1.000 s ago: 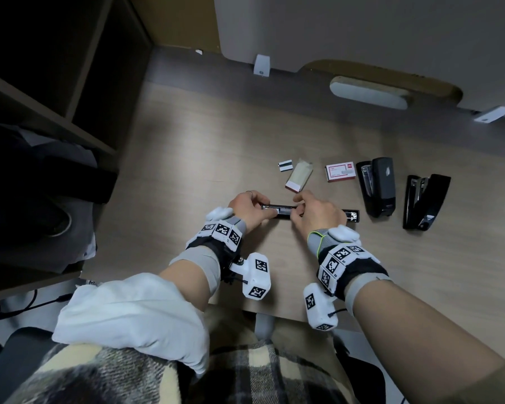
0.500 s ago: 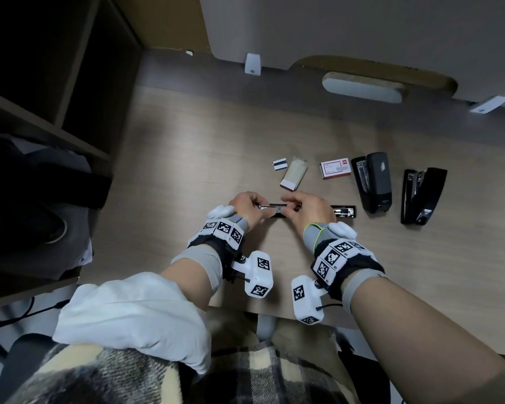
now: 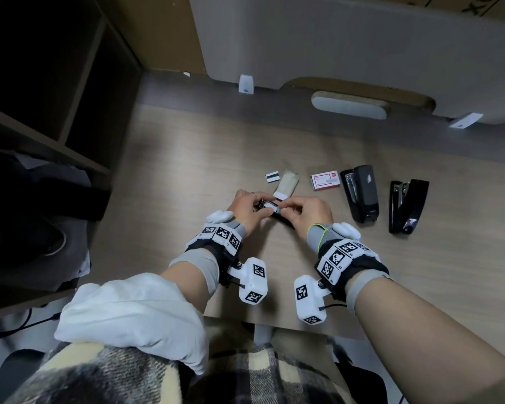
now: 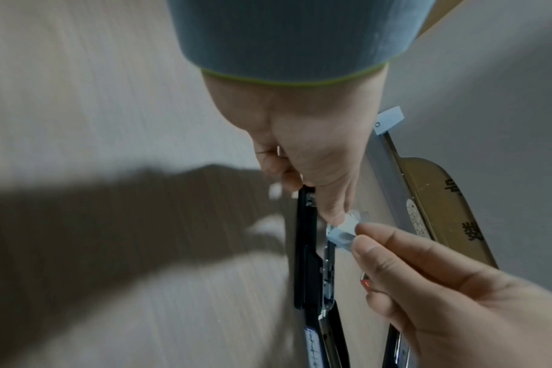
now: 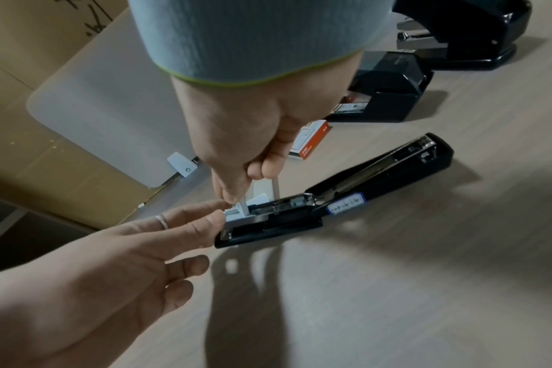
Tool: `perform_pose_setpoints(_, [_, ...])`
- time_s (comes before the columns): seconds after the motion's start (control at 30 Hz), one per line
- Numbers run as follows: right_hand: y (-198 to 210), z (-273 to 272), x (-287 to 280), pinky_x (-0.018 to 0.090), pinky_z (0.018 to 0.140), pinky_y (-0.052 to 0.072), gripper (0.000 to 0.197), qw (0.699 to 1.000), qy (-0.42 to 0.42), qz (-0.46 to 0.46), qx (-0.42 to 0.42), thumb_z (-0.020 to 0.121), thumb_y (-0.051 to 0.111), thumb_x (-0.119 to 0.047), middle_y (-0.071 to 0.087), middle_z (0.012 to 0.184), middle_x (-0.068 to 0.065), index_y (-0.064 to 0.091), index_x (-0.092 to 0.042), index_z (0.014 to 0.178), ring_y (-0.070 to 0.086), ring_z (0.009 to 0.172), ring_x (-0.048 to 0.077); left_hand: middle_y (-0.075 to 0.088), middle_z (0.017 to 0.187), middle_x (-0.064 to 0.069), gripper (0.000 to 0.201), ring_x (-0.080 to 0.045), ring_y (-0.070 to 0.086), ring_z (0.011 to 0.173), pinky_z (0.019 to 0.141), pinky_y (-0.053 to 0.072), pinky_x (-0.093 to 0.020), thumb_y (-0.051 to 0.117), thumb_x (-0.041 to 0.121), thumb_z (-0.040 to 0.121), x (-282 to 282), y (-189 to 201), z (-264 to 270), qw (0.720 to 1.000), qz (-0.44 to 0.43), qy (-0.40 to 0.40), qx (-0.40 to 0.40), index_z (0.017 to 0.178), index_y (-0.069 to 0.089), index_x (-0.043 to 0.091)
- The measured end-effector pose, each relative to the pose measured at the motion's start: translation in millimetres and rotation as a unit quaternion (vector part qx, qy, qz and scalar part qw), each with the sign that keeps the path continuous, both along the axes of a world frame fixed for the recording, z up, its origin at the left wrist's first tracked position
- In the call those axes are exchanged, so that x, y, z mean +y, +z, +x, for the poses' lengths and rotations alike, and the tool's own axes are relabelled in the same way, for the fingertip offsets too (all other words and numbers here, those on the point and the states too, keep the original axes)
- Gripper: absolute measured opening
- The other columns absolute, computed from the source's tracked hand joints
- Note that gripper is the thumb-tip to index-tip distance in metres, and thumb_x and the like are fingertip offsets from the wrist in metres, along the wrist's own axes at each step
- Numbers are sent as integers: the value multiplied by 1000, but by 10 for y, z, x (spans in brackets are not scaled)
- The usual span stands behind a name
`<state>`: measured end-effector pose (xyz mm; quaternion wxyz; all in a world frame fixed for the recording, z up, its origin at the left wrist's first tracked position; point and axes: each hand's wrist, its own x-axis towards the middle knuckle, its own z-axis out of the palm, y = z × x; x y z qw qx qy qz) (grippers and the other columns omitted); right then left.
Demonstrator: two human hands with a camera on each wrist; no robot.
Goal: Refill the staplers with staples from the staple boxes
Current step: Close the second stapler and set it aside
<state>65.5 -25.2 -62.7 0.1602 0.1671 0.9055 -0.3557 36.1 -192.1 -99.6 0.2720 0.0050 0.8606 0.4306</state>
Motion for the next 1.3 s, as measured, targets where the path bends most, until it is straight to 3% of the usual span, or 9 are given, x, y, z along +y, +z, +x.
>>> perform_pose_setpoints(0.13, [-30, 32, -1, 19, 66, 45, 12, 999, -31, -19, -11, 74, 71, -20, 56, 52, -11, 78, -27, 81, 51, 57, 8, 50, 115, -3, 31, -13, 58, 98, 89, 38, -15, 72, 24, 85, 3, 34, -1, 999, -34, 2, 0, 115, 70, 31])
perform_pose_setpoints(0.3, [-32, 28, 1, 19, 64, 45, 12, 987, -100, -127, 7, 73, 75, -15, 63, 60, -8, 75, -27, 70, 48, 53, 5, 51, 104, 4, 33, 4, 54, 86, 72, 36, -2, 79, 31, 79, 43, 45, 12, 1000, 14, -25, 8, 111, 73, 34])
perform_pose_setpoints(0.43, [-34, -2, 17, 23, 67, 50, 17, 985, -105, -139, 19, 72, 78, -14, 66, 64, -6, 73, -30, 67, 53, 57, 6, 66, 87, 15, 14, 1, 60, 78, 72, 46, -15, 79, 24, 79, 80, 119, -10, 999, 34, -24, -12, 93, 76, 25])
perform_pose_setpoints(0.57, [-45, 3, 70, 24, 69, 49, 7, 994, -60, -88, 8, 76, 77, -25, 63, 65, -11, 75, -28, 81, 54, 61, 6, 71, 85, 13, 11, -9, 64, 81, 79, 50, -26, 75, 30, 80, 72, 112, -7, 999, 35, -19, -25, 91, 73, 29])
perform_pose_setpoints(0.7, [-7, 9, 107, 30, 77, 51, 27, 995, 83, 59, -2, 78, 72, -52, 70, 92, -8, 74, -36, 99, 59, 91, 15, 73, 86, 14, 9, -9, 66, 84, 81, 51, -26, 75, 31, 81, 42, 132, -9, 999, 34, -11, -25, 89, 74, 36])
perform_pose_setpoints(0.8, [-16, 14, 81, 30, 80, 48, 24, 989, 85, 123, -4, 80, 70, -48, 71, 95, -10, 72, -36, 101, 55, 103, 16, 72, 82, 14, 11, -6, 65, 80, 80, 51, -24, 75, 29, 82, 60, 132, -3, 999, 38, -4, -29, 87, 72, 38])
perform_pose_setpoints(0.97, [-146, 57, 56, 26, 73, 41, 18, 983, 59, 174, -6, 80, 68, -38, 70, 92, -9, 71, -35, 97, 51, 104, 18, 57, 94, 3, 31, -10, 58, 75, 71, 41, -19, 68, 32, 88, 35, 33, -54, 998, -28, 44, 30, 118, 67, 29])
perform_pose_setpoints(1.13, [-237, 101, 26, 28, 77, 39, 20, 978, 92, 186, -2, 81, 68, -39, 64, 99, -6, 72, -35, 100, 46, 108, 22, 66, 84, 3, 16, -10, 58, 72, 57, 36, -7, 69, 25, 89, -58, -151, 27, 997, -46, 61, -10, 104, 75, 24])
perform_pose_setpoints(1.3, [-203, 72, -13, 27, 74, 39, 20, 972, 125, 198, -7, 85, 64, -39, 65, 104, -9, 71, -36, 104, 46, 111, 20, 74, 90, 0, 15, -18, 67, 85, 81, 51, -25, 70, 27, 87, -80, -208, 74, 994, -19, 100, -41, 101, 75, 28])
